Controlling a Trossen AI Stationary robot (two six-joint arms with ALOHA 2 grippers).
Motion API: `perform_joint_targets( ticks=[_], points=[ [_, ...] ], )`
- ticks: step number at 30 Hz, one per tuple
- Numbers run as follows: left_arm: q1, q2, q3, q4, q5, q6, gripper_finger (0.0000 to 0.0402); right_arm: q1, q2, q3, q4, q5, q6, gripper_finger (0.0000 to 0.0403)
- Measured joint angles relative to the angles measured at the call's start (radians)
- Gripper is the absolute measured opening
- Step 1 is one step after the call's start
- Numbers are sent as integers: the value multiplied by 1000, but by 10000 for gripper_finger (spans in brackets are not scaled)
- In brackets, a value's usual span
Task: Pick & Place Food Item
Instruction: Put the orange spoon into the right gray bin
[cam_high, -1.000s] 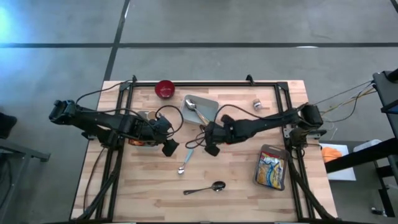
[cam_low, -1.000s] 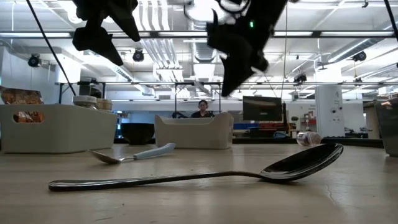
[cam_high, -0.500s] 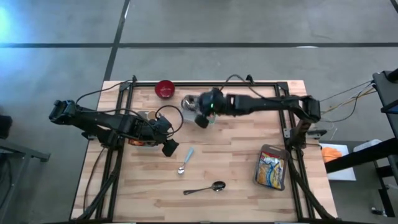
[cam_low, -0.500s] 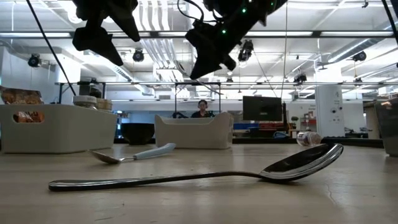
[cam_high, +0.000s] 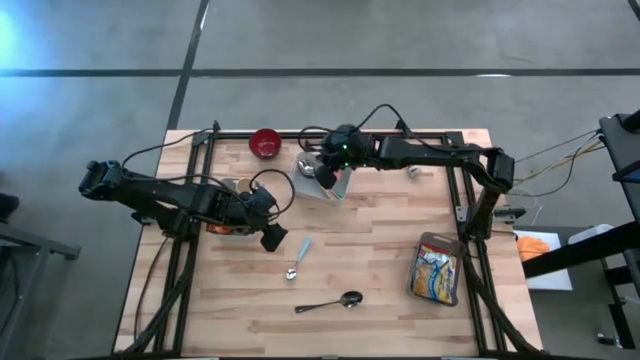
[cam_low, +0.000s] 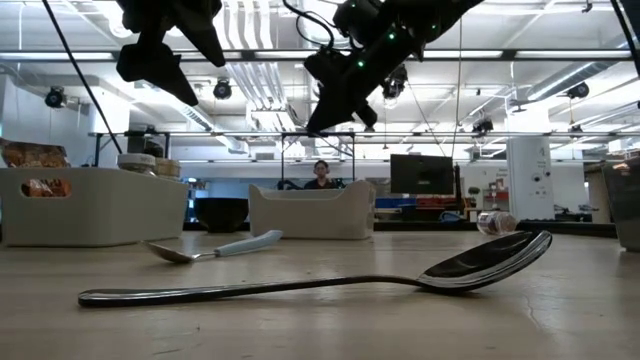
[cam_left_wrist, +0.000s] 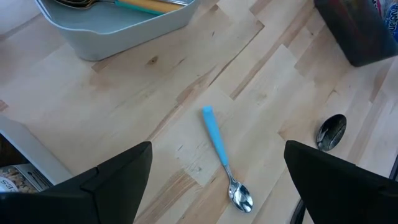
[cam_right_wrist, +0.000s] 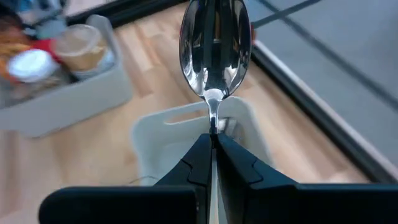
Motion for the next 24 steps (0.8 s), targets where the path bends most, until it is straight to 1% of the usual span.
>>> perform_joint_targets(
  ticks=[5,9,17,24],
  points=[
    [0,0,0,0,0,0,372,-27,41,0,-9,-68,23,12],
    [0,0,0,0,0,0,371,-45,93,8,-5,-73,31,12],
    [0,0,0,0,0,0,371,-70,182,96,-6,-99,27,12],
    [0,0,0,0,0,0,371,-85,269,144,-70,-135,20,12]
  ],
)
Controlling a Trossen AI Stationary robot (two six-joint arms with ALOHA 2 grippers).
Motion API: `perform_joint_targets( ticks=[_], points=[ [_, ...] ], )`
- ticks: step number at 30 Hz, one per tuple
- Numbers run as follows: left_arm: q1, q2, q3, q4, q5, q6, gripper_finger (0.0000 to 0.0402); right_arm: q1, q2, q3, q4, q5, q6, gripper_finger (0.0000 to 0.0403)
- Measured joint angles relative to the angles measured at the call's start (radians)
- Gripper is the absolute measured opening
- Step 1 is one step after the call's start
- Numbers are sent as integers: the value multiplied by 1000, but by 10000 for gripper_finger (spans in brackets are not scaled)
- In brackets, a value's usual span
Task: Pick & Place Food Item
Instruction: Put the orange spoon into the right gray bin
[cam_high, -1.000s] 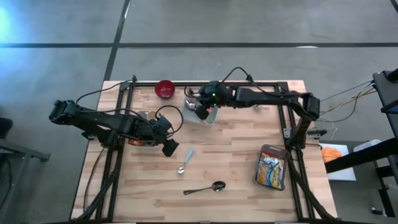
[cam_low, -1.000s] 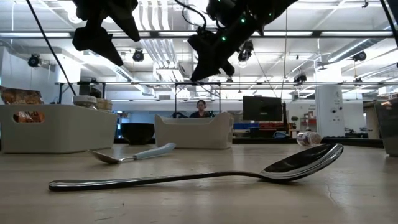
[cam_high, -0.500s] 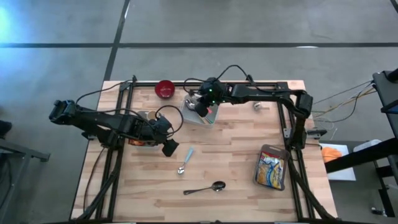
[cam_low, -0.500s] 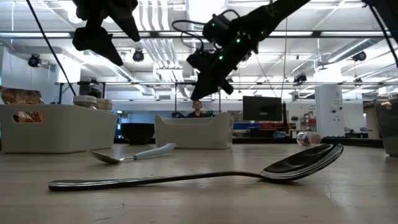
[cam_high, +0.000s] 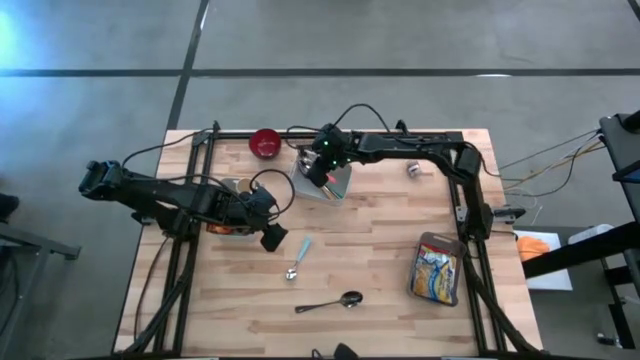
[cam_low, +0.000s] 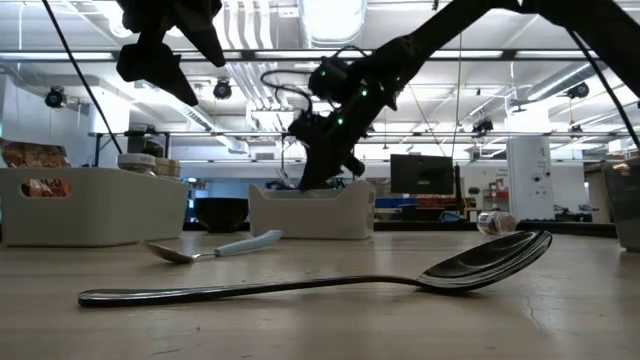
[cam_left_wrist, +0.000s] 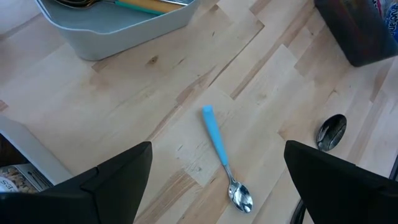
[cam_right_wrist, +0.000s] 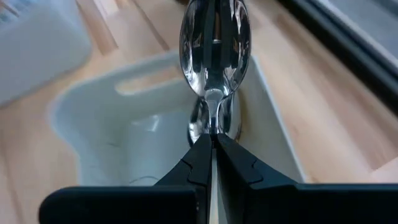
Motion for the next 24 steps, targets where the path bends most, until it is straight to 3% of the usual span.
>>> perform_joint_targets(
  ticks=[24],
  points=[
    [0,0,0,0,0,0,371,-3,100,14,-51,-38,37,12]
  ],
)
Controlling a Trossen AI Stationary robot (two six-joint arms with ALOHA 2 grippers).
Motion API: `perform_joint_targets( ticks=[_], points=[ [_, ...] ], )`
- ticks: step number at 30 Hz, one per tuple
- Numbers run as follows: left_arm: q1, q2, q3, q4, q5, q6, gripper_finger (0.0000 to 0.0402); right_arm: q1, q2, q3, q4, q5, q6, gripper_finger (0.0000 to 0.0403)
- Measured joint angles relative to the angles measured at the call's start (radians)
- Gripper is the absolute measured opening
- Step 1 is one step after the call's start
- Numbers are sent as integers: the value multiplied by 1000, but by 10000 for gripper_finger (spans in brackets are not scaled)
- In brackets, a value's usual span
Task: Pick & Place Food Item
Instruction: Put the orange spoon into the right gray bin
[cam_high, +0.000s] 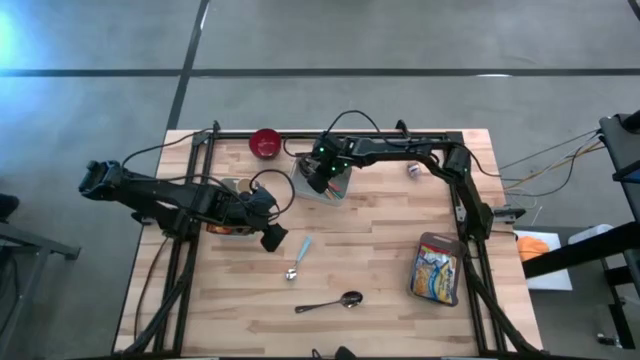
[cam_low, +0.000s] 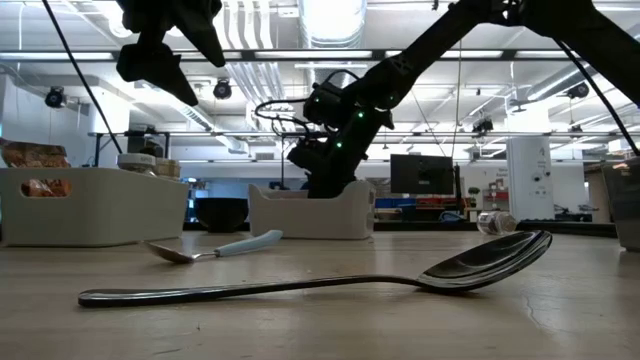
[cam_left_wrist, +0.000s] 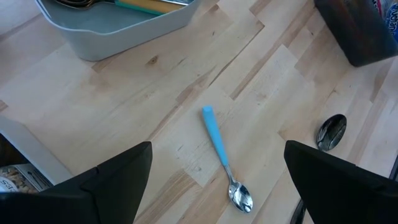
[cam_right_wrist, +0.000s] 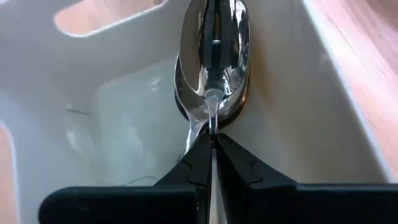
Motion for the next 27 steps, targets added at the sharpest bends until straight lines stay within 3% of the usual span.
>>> perform_joint_targets(
  ticks=[27],
  points=[
    [0,0,0,0,0,0,372,14,0,0,-8,-27,-3,14]
  ],
)
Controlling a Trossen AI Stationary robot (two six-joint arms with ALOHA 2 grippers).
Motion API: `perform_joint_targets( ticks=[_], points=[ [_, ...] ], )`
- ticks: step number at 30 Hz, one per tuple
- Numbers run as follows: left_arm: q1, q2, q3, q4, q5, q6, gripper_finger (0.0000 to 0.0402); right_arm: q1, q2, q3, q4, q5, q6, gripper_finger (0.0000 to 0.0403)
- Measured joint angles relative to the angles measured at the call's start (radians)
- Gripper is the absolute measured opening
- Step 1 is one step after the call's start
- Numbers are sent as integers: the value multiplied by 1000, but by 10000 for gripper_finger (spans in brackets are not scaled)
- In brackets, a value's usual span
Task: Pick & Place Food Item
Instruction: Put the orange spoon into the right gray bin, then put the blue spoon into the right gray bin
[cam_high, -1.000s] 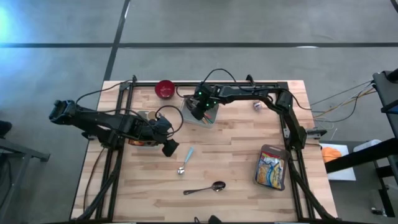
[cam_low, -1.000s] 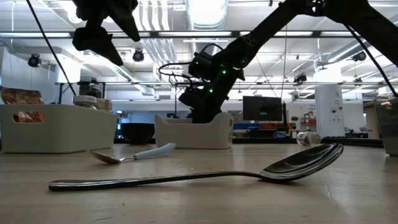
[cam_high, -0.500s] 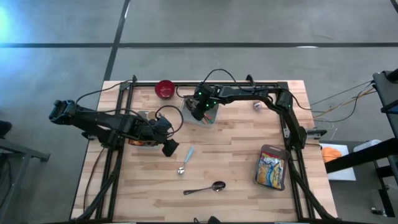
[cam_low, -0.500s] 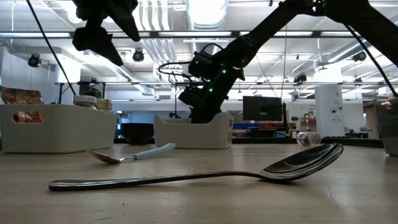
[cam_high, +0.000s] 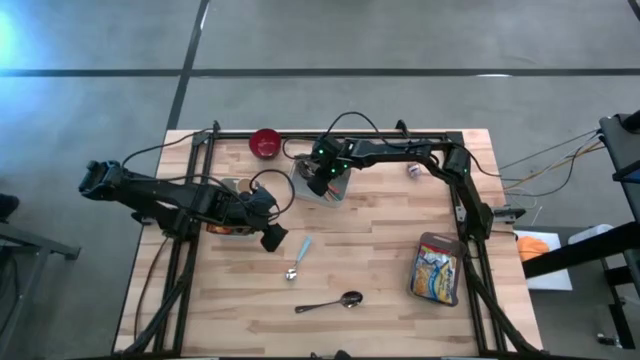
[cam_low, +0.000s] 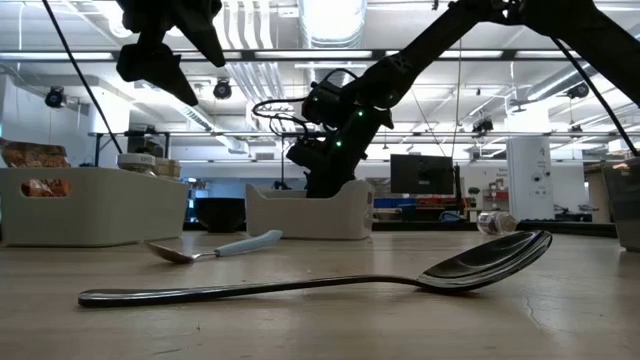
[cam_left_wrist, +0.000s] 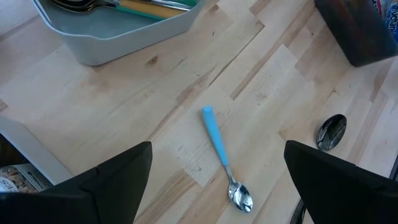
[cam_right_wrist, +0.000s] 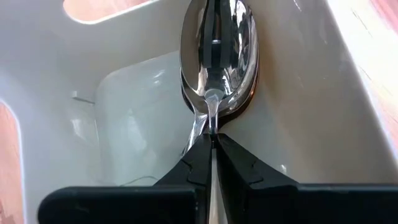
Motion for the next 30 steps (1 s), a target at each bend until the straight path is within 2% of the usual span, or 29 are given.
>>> perform_joint_targets(
  ticks=[3,11,15,20,30],
  points=[
    [0,0,0,0,0,0,372,1,0,0,-9,-3,-1,34],
    [0,0,0,0,0,0,372,5,0,0,-13,-7,-7,150],
    [0,0,0,0,0,0,372,8,-6,0,-14,-10,-29,189],
    [0,0,0,0,0,0,372,18,-35,-1,-23,-22,-55,205],
    [0,0,0,0,0,0,372,38,-62,-1,-24,-24,-74,206]
  ],
)
